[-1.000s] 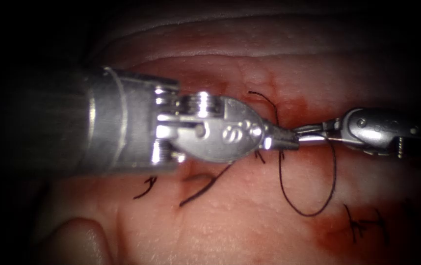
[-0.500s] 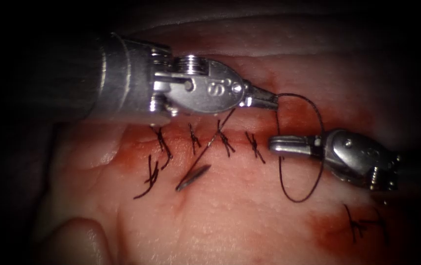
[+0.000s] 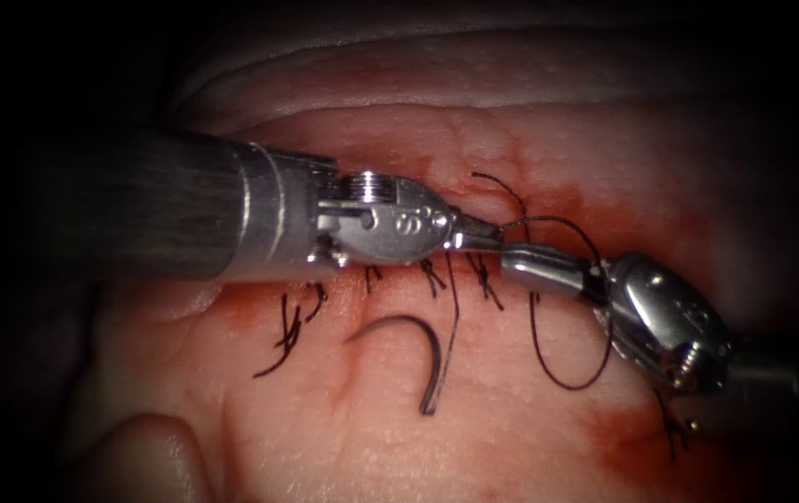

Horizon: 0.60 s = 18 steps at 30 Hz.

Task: Wound Closure
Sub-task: With the left tool, loop the suture counter-clockwise once around the right driver.

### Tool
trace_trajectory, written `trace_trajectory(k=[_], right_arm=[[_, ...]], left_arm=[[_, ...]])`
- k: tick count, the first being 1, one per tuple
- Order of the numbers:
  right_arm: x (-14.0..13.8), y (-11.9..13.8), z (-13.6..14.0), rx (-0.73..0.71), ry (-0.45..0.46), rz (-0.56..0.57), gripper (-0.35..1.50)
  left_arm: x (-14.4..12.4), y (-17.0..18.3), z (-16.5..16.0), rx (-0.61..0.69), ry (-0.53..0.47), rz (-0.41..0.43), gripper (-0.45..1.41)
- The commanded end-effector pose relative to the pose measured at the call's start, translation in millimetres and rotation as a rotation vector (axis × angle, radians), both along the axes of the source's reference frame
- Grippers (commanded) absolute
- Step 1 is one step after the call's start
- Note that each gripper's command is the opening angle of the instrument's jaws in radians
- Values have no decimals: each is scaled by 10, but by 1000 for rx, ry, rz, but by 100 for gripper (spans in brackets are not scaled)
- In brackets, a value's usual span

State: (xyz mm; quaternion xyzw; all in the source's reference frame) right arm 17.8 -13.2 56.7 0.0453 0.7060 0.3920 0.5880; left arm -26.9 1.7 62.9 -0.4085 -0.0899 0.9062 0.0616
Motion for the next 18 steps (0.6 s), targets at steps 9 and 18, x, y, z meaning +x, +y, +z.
trace_trajectory(k=[9, 18], right_arm=[[4, 9, 13, 32, -117, 93, -35], [26, 28, 30, 202, -537, 91, 10]], left_arm=[[0, -29, 2, 6, -3, 14, -45], [-16, -46, -3, 14, -21, 30, -45]])
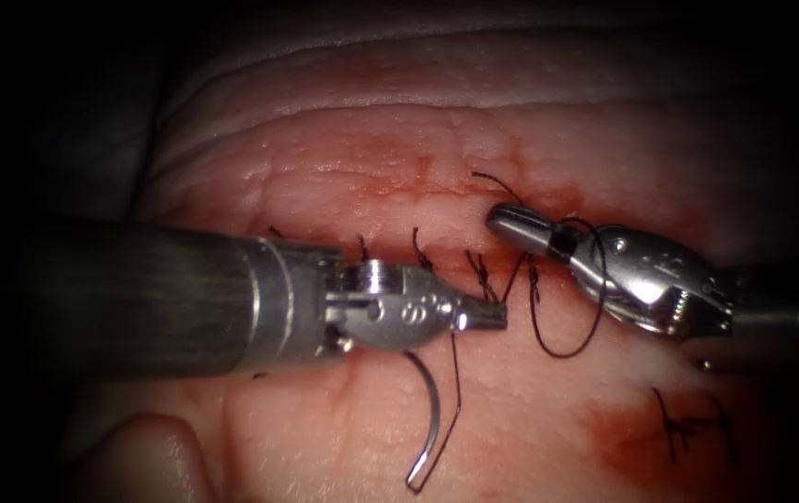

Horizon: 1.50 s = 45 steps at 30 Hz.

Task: Wound Closure
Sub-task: With the left tool, loop the suture counter-clockwise once around the right driver, then with the right grasper, grab the suture small end, then tension the knot by pulling the right gripper down and the left gripper up.

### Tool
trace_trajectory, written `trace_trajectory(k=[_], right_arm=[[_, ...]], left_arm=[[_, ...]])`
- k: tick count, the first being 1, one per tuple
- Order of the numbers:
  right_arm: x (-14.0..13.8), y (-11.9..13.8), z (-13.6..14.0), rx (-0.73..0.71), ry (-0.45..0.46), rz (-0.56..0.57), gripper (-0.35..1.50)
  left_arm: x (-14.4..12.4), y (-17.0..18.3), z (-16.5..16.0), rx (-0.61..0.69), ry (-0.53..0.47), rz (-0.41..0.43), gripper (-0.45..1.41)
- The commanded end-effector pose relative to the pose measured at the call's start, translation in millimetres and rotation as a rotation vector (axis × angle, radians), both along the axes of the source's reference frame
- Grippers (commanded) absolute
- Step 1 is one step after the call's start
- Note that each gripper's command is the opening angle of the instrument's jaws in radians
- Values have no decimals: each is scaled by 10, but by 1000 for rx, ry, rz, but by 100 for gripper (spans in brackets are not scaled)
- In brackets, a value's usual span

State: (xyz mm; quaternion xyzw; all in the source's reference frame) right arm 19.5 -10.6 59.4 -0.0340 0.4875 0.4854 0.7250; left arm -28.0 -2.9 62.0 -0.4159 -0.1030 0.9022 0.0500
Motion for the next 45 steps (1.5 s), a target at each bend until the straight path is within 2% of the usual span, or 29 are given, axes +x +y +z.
trace_trajectory(k=[1, 6, 8, 10, 12, 16, 20, 21, 23, 27, 28, 29, 31, 33, 40, 45], right_arm=[[12, 4, 5, 19, -40, 9, 19], [20, 6, 6, -14, -206, 5, 24], [24, 6, 7, -27, -274, 4, 42], [27, 6, 7, -39, -322, -5, 51], [30, 6, 8, -41, -346, 1, 61], [32, 8, 9, -57, -406, 6, 62], [35, 10, 13, -59, -468, 13, 86], [37, 11, 15, -52, -474, 5, 86], [39, 11, 19, -40, -494, -13, 76], [46, 10, 29, -26, -503, -47, 74], [48, 9, 31, -22, -504, -53, 68], [49, 9, 33, -20, -506, -66, 57], [52, 8, 35, -12, -502, -80, 19], [54, 7, 34, -15, -495, -87, -35], [52, 11, 30, -12, -544, -102, -35], [45, 4, 21, -36, -507, -105, -35]], left_arm=[[-5, 1, 6, 0, -1, 0, -45], [-3, 4, 8, 6, -4, -2, -45], [-3, 5, 9, 6, -4, -1, -45], [-3, 5, 9, 10, -4, -5, -45], [-3, 5, 9, 10, -4, -5, -45], [-3, 6, 9, 15, -3, -9, -45], [-3, 6, 10, 15, -4, -8, -45], [-2, 6, 10, 15, -4, -8, -45], [-2, 6, 10, 16, -3, -6, -45], [-2, 6, 10, 17, -1, -3, -45], [-2, 6, 10, 17, -1, -3, -45], [-2, 5, 10, 18, 1, -1, -45], [-2, 5, 10, 18, 1, -1, -45], [-1, 5, 10, 18, 1, -1, -45], [1, 7, 9, 22, 0, 3, -45], [9, 20, 5, 47, -4, -8, -45]])
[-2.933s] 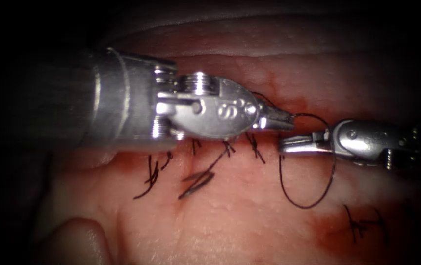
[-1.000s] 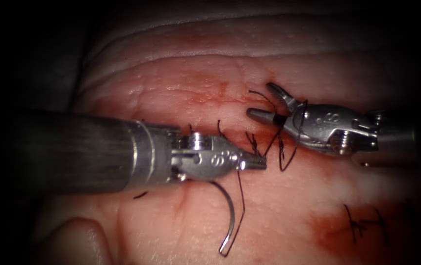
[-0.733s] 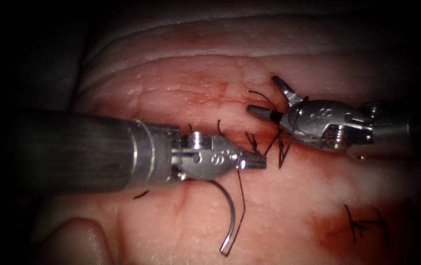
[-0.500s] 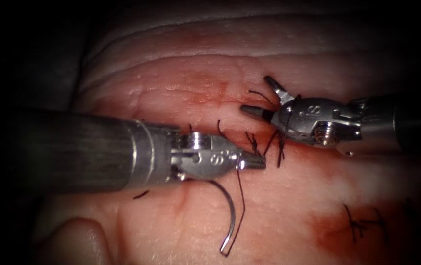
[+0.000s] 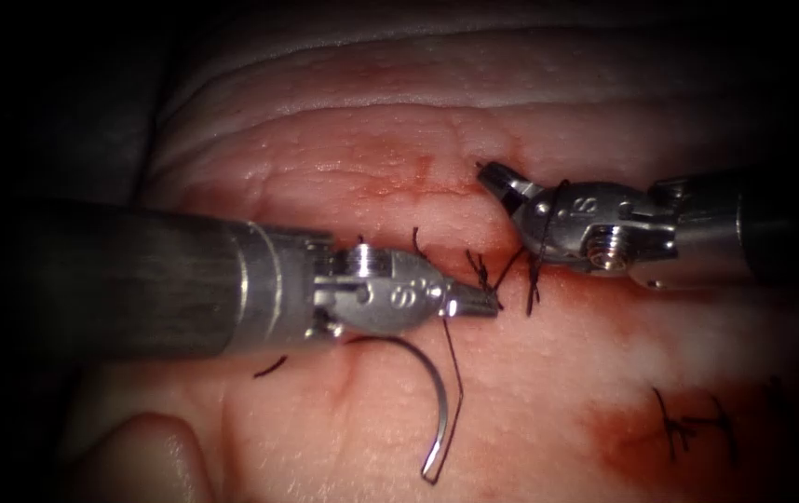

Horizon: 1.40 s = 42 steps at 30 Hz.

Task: Wound Closure
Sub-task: Tension the knot by pulling the right gripper down and the left gripper up.

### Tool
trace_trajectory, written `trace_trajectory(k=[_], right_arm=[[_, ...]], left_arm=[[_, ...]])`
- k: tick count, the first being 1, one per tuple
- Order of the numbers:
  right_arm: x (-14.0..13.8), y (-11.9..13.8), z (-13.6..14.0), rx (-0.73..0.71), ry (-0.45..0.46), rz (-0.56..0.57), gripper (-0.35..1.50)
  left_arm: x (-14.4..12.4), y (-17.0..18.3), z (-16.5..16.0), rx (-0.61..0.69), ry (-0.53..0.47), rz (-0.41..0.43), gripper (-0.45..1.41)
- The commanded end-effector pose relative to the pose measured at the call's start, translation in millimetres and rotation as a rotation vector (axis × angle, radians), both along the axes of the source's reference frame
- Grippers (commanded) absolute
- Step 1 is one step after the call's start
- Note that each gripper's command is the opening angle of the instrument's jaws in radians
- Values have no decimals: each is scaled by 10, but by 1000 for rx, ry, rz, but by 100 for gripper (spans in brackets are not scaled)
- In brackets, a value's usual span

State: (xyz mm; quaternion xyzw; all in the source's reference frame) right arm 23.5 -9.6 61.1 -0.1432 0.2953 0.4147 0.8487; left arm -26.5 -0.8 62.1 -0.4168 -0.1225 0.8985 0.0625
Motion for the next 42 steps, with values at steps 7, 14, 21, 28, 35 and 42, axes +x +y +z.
trace_trajectory(k=[7, 14, 21, 28, 35, 42], right_arm=[[-20, -24, -18, -112, 93, 23, -35], [-34, -35, -27, -177, 138, 31, -35], [-37, -53, -31, -208, 162, 15, -35], [-34, -80, -23, -224, 169, -10, -35], [-37, -93, -21, -225, 168, -24, -35], [-41, -105, -24, -225, 167, -34, -35]], left_arm=[[14, 51, 22, 40, 49, -56, -45], [17, 82, 53, 76, 93, -52, -45], [17, 119, 83, 111, 127, -65, -45], [24, 179, 104, 148, 142, -98, -45], [20, 207, 111, 162, 145, -119, -45], [12, 245, 119, 184, 151, -154, -45]])
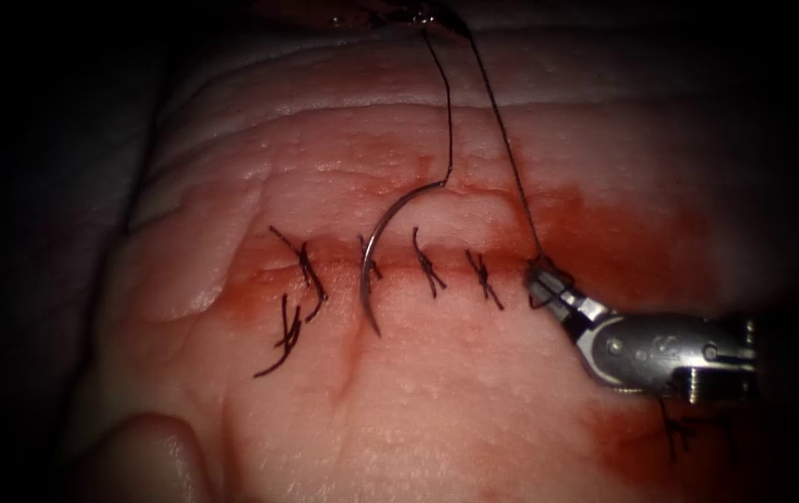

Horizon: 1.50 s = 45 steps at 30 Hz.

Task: Wound Closure
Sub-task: Tension the knot by pulling the right gripper down and the left gripper up, then use the right end-effector to cut the suture.

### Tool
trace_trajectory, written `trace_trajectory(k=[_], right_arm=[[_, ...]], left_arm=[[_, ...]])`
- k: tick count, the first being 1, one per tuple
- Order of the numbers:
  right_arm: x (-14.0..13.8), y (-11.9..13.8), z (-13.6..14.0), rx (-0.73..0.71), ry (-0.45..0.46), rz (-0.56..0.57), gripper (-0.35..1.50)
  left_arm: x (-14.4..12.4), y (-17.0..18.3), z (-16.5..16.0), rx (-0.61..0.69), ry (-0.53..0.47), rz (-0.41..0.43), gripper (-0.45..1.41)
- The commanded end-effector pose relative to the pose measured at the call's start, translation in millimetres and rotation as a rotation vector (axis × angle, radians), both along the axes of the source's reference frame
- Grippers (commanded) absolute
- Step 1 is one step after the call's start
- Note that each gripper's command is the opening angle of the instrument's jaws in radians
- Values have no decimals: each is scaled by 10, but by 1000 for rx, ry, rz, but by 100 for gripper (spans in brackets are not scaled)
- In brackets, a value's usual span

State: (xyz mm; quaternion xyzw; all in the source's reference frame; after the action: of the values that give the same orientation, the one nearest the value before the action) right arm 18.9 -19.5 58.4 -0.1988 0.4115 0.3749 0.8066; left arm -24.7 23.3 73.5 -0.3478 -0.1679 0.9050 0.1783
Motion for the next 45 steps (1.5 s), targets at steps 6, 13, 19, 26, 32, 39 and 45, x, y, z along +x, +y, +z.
trace_trajectory(k=[6, 13, 19, 26, 32, 39, 45], right_arm=[[2, -15, -3, -4, 0, -9, -35], [1, -24, -8, 0, 4, -13, -35], [2, -31, -11, 0, 8, -11, -35], [2, -44, -10, 11, 12, -11, -35], [1, -64, -4, 38, 16, -12, -35], [2, -62, 0, 42, 29, -21, -35], [-17, -41, -13, 88, 80, -7, 51]], left_arm=[[-5, 44, 10, 11, 6, -42, -45], [-2, 71, 22, 9, 16, -72, -45], [-1, 98, 44, -5, 25, -113, -45], [4, 124, 70, -40, 37, -167, -45], [9, 127, 85, -61, 43, -174, -45], [11, 108, 77, -59, 36, -158, -45], [22, 80, 37, -20, -12, -125, -45]])
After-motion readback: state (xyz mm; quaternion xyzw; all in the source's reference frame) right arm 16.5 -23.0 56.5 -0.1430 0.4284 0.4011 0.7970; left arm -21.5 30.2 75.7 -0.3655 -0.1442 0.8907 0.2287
